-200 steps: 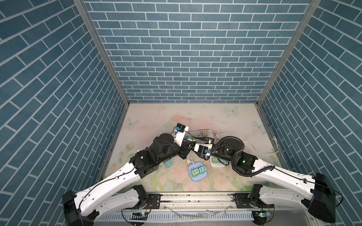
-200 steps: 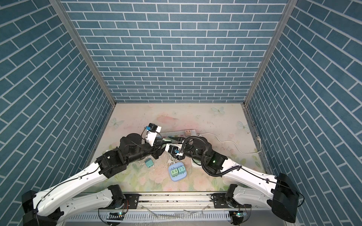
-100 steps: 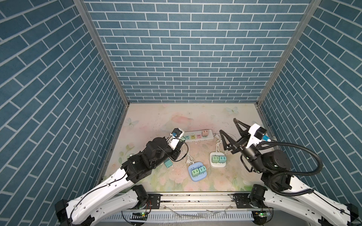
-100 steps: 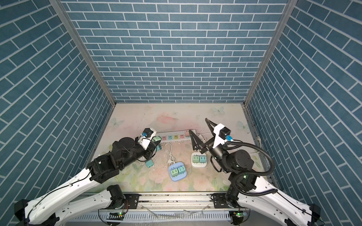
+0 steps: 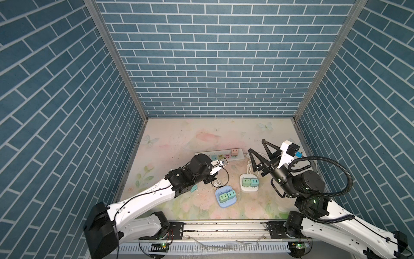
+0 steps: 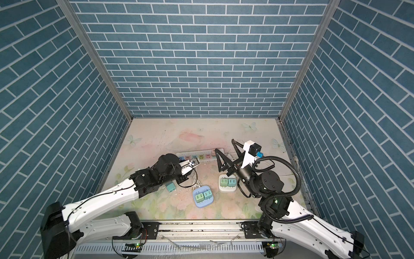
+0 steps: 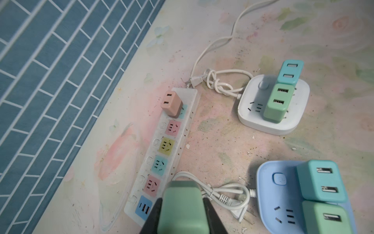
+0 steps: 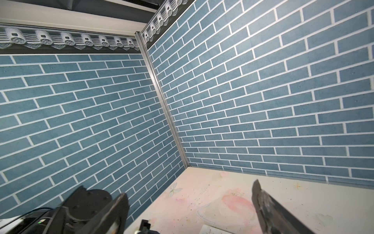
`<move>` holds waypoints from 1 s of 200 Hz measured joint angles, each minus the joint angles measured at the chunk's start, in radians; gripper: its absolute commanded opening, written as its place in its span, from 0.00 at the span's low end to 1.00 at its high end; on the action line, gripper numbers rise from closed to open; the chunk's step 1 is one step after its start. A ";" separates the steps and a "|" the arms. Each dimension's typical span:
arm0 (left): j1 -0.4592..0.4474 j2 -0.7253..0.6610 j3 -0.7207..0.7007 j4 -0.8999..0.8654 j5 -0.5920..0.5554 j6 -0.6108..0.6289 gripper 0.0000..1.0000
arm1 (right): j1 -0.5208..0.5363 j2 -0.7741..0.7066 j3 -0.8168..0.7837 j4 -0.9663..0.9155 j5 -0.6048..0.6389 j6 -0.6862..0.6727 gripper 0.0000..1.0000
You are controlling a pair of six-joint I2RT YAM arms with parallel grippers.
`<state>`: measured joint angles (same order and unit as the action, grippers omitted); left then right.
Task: Insert plugs into power strip
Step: Insert the plug into the socket.
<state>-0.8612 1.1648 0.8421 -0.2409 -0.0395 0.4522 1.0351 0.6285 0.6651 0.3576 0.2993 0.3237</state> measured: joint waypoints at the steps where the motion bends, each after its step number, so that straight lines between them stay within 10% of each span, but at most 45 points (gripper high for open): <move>1: 0.002 0.004 0.001 0.001 0.002 0.002 0.00 | 0.000 0.000 0.000 0.001 0.000 0.000 0.98; 200: 0.160 0.721 0.660 -0.211 0.232 0.306 0.00 | 0.000 -0.027 -0.051 0.080 0.019 -0.045 0.98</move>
<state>-0.7013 1.8854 1.5024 -0.4522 0.1928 0.7586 1.0351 0.6010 0.6144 0.4381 0.3187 0.2783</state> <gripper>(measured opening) 0.310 0.976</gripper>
